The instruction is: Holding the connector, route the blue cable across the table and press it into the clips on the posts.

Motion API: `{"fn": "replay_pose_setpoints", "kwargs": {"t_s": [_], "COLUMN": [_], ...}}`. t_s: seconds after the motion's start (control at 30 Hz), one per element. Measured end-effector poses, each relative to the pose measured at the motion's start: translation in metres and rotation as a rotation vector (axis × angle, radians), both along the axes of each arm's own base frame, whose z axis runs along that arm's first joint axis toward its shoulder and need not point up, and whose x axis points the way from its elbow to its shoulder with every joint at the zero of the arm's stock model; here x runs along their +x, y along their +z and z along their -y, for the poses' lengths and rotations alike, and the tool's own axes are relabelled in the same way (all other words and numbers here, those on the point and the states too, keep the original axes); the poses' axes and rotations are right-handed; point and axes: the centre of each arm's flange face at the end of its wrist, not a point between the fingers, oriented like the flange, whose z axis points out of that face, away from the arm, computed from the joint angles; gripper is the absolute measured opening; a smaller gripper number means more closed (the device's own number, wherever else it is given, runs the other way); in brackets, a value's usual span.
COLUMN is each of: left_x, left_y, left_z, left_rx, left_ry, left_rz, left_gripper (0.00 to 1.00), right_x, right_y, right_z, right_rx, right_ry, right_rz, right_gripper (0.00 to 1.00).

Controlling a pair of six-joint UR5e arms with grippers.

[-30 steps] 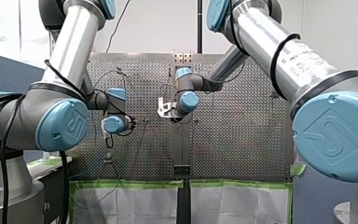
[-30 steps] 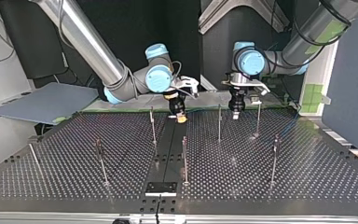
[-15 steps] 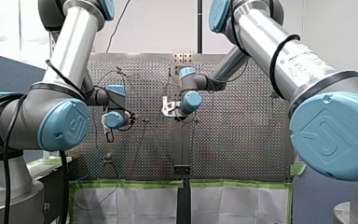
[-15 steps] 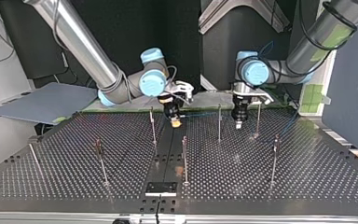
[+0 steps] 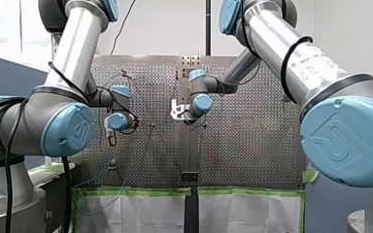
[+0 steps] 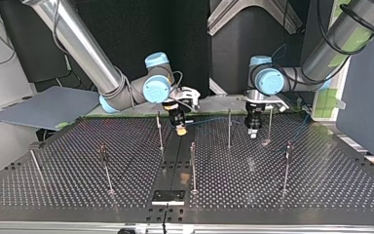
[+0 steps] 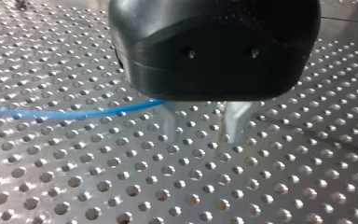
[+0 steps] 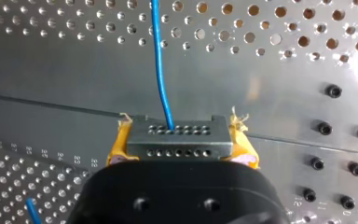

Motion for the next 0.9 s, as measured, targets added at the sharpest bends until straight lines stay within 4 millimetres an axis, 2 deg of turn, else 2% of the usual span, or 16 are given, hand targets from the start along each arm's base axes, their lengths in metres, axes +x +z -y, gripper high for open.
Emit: {"fn": "replay_pose_setpoints", "kwargs": {"t_s": [0.2,0.4,0.73,0.9], "left_x": [-0.006,-0.024,-0.078,-0.095], "left_y": [-0.001,0.005,0.012,0.014], "left_z": [0.000,0.002,0.030,0.045], "left_rx": [0.049,0.088,0.084,0.091], "left_ry": [0.018,0.038,0.030,0.029], "left_rz": [-0.044,-0.083,-0.165,-0.184], "left_gripper": [1.00,1.00,1.00,1.00], "right_x": [0.001,0.002,0.005,0.007], "right_y": [0.000,0.000,-0.001,-0.001], "right_z": [-0.001,-0.003,-0.007,-0.010], "right_rx": [0.004,0.008,0.010,0.011], "right_ry": [0.013,0.017,0.025,0.030], "right_rz": [0.003,0.003,0.001,-0.001], "right_gripper": [0.00,0.00,0.00,0.00]}}
